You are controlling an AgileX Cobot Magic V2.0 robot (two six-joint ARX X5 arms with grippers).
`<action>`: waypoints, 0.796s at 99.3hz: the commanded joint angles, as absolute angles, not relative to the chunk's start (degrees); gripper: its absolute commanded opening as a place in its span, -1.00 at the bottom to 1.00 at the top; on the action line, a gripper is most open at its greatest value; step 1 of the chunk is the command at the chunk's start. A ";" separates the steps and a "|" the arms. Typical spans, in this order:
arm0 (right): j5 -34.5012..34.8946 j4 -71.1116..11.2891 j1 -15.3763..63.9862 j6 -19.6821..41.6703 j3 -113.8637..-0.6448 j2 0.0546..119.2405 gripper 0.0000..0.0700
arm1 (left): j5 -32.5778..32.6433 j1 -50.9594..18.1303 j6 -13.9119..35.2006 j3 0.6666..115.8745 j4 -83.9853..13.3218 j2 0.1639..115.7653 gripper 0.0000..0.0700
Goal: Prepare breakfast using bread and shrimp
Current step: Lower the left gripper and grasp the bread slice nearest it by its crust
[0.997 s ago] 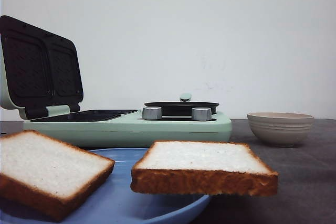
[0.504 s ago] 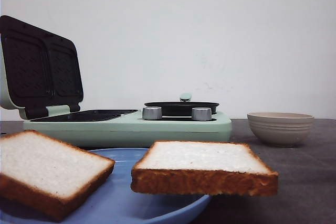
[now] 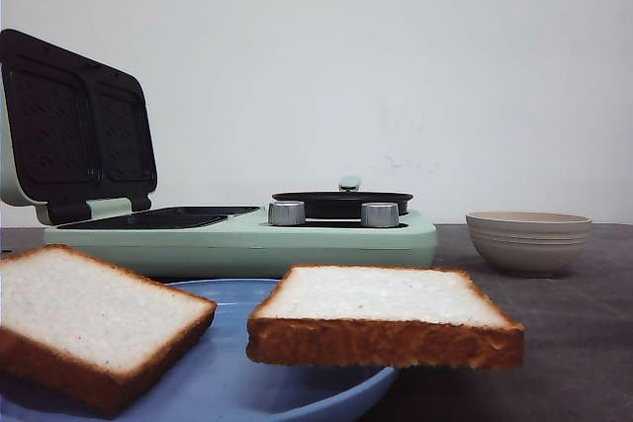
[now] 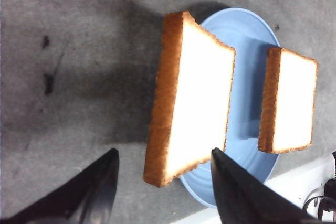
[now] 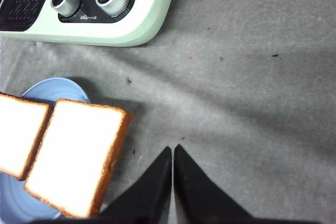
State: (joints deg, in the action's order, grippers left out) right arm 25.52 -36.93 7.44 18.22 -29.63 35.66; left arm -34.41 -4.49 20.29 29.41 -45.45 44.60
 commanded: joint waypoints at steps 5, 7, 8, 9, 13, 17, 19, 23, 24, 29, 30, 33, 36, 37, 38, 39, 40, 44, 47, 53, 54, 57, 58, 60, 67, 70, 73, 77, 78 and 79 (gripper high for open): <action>25.74 -36.71 7.49 17.54 -30.46 35.83 -0.99 | -34.30 -5.48 20.27 30.24 -45.15 46.50 -0.18; 25.74 -36.71 7.49 17.54 -30.46 35.83 -0.99 | -34.30 -5.69 20.27 30.24 -45.08 46.89 -0.18; 25.74 -36.71 7.49 17.54 -30.46 35.83 -0.99 | -34.30 -5.76 20.27 30.24 -45.04 47.00 -0.18; 25.74 -36.71 7.49 17.54 -30.46 35.83 -0.99 | -34.30 -5.87 20.27 30.24 -44.97 47.22 -0.18; 25.74 -36.69 7.49 17.54 -30.46 35.83 -0.99 | -34.30 -6.46 20.27 30.24 -44.60 48.21 -0.18; 25.74 -36.69 7.49 17.54 -30.46 35.83 -0.99 | -34.30 -6.92 20.32 30.24 -44.05 49.01 -0.18; 25.74 -36.69 7.49 17.54 -30.46 35.83 -0.99 | -34.28 -7.22 20.47 30.24 -43.68 49.47 -0.18; 25.74 -36.69 7.49 17.54 -30.46 35.83 -0.99 | -34.30 -7.79 20.73 30.24 -42.70 50.52 -0.18; 25.74 -36.71 7.49 17.54 -30.46 35.83 -0.99 | -34.30 -7.86 20.78 30.24 -42.57 50.65 -0.18; 25.80 -36.71 7.49 17.56 -30.46 35.83 -0.99 | -34.30 -8.49 21.17 30.24 -41.34 51.83 -0.18; 25.87 -36.71 7.49 17.56 -30.46 35.83 -0.99 | -34.30 -8.60 21.21 30.24 -41.10 52.07 -0.18; 26.06 -36.71 7.49 17.56 -30.46 35.83 -0.99 | -34.30 -9.02 21.28 30.24 -40.45 52.86 -0.18; 26.26 -36.71 7.49 17.56 -30.46 35.83 -0.99 | -34.30 -9.37 21.28 30.24 -39.94 53.54 -0.18; 26.30 -36.71 7.49 17.56 -30.46 35.83 -0.99 | -34.30 -9.43 21.28 30.24 -39.83 53.65 -0.18; 26.39 -36.71 7.49 17.56 -30.46 35.83 -0.99 | -34.30 -9.52 21.30 30.24 -39.70 53.84 -0.18; 26.50 -36.71 7.49 17.56 -30.46 35.83 -0.99 | -34.30 -9.61 21.28 30.24 -39.55 54.06 -0.18; 26.63 -36.71 7.49 17.56 -30.46 35.83 -0.99 | -34.30 -9.72 21.28 30.24 -39.42 54.28 -0.18; 27.00 -36.73 7.49 17.56 -30.46 35.83 -0.99 | -34.30 -10.04 21.28 30.24 -38.94 55.11 -0.18; 27.05 -36.71 7.49 17.58 -30.46 35.83 -0.99 | -34.28 -10.31 21.28 30.24 -38.44 55.86 -0.18; 27.03 -36.73 7.49 17.56 -30.46 35.83 -0.99 | -34.28 -10.70 21.28 30.22 -37.52 57.04 -0.18; 27.03 -36.73 7.49 17.58 -30.46 35.83 -0.99 | -34.28 -10.76 21.28 30.22 -37.34 57.25 -0.18; 27.05 -36.73 7.49 17.56 -30.46 35.83 -0.99 | -34.28 -11.00 21.28 30.22 -36.77 58.06 -0.18; 27.05 -36.73 7.49 17.58 -30.46 35.83 -0.99 | -34.30 -11.05 21.28 30.22 -36.69 58.17 -0.18; 27.05 -36.75 7.49 17.58 -30.46 35.83 -0.99 | -34.33 -11.18 21.28 30.22 -36.40 58.65 -0.18; 27.05 -36.91 7.49 17.56 -30.46 35.83 -0.99 | -34.30 -11.70 21.26 30.22 -35.73 60.23 -0.18; 27.03 -36.93 7.49 17.56 -30.46 35.83 -0.99 | -34.33 -11.88 21.26 30.22 -35.51 60.73 -0.18; 27.05 -36.95 7.49 17.56 -30.46 35.83 -0.99 | -34.33 -12.19 21.26 30.22 -35.03 61.39 -0.18; 27.05 -36.97 7.49 17.56 -30.46 35.83 -0.99 | -34.33 -12.53 21.28 30.22 -34.59 62.00 -0.18; 27.05 -36.97 7.49 17.56 -30.46 35.83 -0.99 | -34.33 -12.62 21.28 30.22 -34.48 62.13 -0.18; 27.05 -36.97 7.49 17.56 -30.46 35.83 -0.99 | -34.33 -12.75 21.28 30.22 -34.35 62.28 -0.18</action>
State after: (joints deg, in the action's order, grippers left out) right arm 26.87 -37.08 7.44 18.22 -29.63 35.66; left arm -34.35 -12.16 21.02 29.41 -35.24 61.14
